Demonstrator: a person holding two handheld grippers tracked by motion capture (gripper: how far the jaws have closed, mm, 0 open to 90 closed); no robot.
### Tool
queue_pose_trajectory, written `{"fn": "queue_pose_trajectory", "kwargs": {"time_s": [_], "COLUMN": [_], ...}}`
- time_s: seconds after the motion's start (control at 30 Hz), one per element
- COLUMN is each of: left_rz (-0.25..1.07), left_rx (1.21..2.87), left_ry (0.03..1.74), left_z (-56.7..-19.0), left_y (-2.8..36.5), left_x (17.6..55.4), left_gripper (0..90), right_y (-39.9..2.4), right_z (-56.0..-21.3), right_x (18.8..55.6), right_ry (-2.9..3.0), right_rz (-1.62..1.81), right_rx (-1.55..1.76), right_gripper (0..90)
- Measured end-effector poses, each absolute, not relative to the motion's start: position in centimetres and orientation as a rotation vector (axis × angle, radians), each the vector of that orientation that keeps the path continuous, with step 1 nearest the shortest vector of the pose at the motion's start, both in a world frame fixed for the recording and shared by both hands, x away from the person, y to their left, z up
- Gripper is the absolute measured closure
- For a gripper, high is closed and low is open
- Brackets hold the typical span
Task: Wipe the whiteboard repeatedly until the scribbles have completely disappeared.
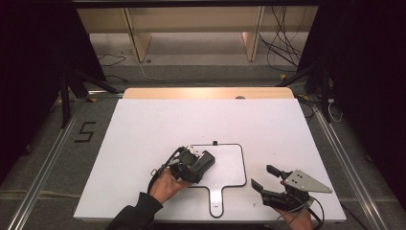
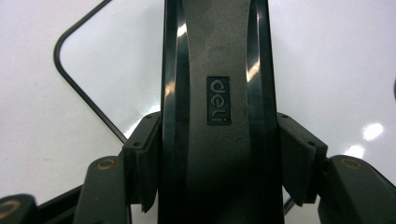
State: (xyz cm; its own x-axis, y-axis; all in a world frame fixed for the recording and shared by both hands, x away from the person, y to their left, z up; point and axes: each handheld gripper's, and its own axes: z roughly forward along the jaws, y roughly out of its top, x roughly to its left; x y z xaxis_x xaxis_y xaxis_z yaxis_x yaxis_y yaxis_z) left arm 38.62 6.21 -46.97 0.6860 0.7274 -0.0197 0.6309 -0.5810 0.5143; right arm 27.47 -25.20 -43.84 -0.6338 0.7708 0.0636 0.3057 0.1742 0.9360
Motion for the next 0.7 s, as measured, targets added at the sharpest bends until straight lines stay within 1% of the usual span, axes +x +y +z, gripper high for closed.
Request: {"fn": "queue_pose_trajectory", "kwargs": {"time_s": [0.27,0.7], "left_rz": [0.27,0.266], "left_rx": [2.381,2.323], "left_ry": [1.083,1.096], "left_z": [-47.0,-47.2], "left_y": [6.3,6.6], "left_x": [40.0,40.1], "left_gripper": [40.0,40.3], "right_y": [-25.3,-25.3], "right_z": [-43.8,-43.9], "right_x": [27.5,27.5], "right_ry": [2.026,2.027], "right_rz": [1.462,1.462], "right_rx": [1.018,1.019], "right_gripper": [27.2,27.2]}}
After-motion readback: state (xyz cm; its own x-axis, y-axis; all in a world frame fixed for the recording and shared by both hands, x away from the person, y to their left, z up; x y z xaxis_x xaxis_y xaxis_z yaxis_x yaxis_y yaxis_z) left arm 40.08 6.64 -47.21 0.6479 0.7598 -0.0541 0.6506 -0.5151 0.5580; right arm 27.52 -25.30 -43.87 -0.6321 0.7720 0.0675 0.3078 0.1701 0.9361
